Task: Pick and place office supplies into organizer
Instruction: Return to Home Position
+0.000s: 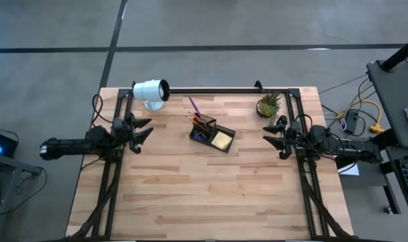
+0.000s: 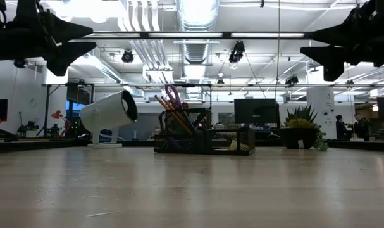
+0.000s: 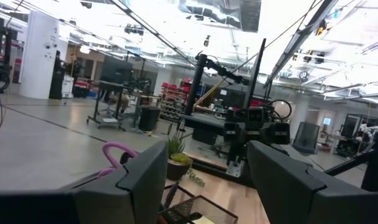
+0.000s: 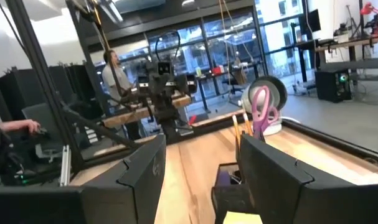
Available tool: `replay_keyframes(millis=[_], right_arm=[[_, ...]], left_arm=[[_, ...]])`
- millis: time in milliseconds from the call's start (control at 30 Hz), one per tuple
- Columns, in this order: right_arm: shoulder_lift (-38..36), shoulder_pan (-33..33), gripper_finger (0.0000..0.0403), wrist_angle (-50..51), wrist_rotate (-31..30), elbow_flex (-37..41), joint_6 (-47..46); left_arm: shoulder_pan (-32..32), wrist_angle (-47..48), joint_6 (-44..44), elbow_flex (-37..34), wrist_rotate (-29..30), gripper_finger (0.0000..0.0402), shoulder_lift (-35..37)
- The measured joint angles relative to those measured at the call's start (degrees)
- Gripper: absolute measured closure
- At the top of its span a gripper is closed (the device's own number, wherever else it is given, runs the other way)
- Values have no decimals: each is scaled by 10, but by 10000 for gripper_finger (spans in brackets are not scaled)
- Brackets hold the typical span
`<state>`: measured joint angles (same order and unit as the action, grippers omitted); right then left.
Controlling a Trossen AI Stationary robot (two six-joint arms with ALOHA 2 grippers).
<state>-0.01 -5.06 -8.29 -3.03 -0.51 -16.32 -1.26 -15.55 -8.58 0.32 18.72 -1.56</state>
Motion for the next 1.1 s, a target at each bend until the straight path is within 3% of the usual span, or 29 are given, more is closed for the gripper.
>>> replay_keyframes(millis=[1100], right_arm=[[13,0,209,8,-1,0,-1]], left_arm=[[2,-1,0,0,0,194,-6]])
